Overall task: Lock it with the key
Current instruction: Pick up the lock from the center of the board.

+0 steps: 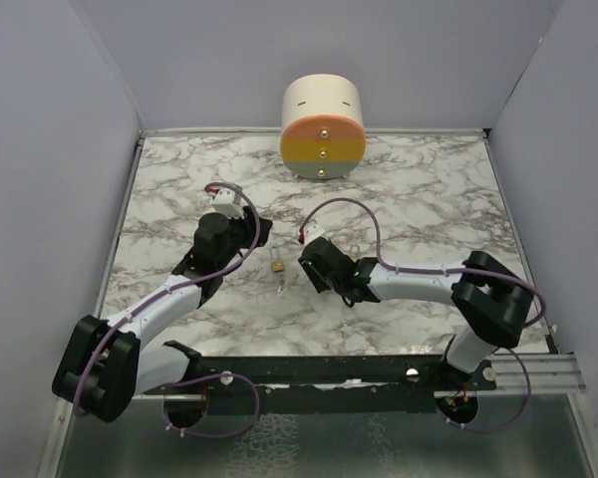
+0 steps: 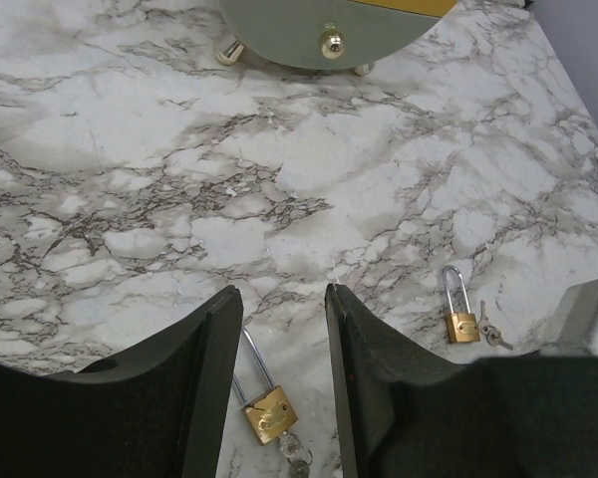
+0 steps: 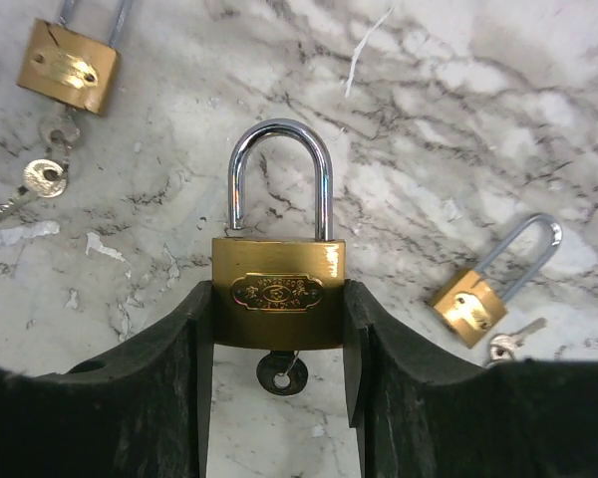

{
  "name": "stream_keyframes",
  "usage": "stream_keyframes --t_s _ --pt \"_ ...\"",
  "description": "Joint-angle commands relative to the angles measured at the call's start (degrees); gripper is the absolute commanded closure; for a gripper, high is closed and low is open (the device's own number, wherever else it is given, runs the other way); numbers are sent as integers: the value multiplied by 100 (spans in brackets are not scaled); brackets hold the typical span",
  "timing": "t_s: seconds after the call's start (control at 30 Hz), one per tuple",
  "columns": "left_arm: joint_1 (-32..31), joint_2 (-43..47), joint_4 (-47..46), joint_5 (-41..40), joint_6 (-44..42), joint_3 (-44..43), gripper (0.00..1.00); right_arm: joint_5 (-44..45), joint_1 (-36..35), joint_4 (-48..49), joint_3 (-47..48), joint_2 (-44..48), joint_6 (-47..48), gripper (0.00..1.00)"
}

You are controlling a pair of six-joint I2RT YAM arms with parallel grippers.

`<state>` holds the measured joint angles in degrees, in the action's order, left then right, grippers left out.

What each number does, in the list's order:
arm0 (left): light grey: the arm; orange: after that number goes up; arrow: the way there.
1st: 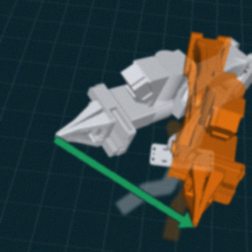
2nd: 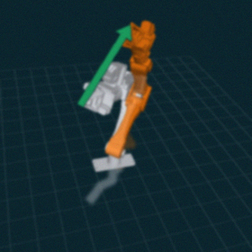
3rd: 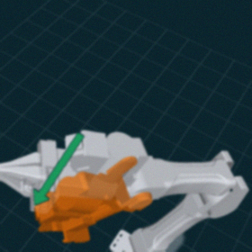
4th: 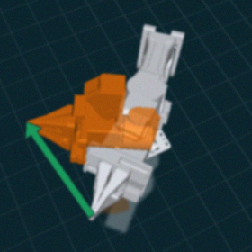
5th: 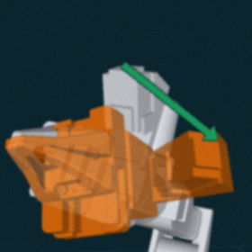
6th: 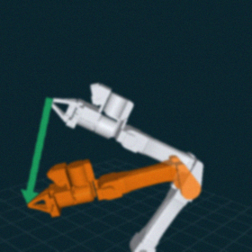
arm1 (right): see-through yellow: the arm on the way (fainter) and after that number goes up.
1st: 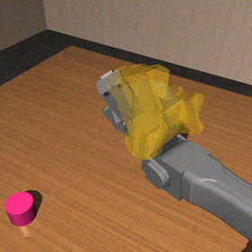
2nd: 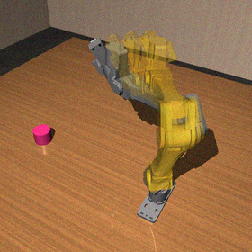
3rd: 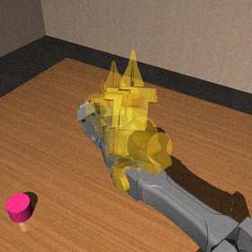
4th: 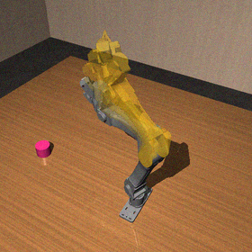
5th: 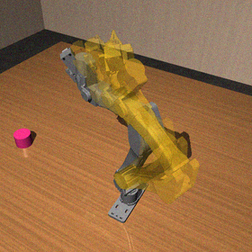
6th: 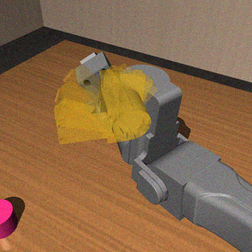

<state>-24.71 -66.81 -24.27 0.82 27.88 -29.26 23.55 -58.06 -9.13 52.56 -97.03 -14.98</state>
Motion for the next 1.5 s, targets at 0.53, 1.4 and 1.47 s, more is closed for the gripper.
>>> stream_keyframes --t_s 0.53,1.4,1.47 --pt "45 1053 642 -185 -398 -285 56 -1741 -13 6478 -2928 3570 2385 99" --pt "35 1767 832 2469 -484 -1288 55 -2265 257 10963 -4269 2728 2049 99" --pt "27 1774 746 2707 -443 -1302 55 -2391 314 10976 -4218 2575 2032 99"
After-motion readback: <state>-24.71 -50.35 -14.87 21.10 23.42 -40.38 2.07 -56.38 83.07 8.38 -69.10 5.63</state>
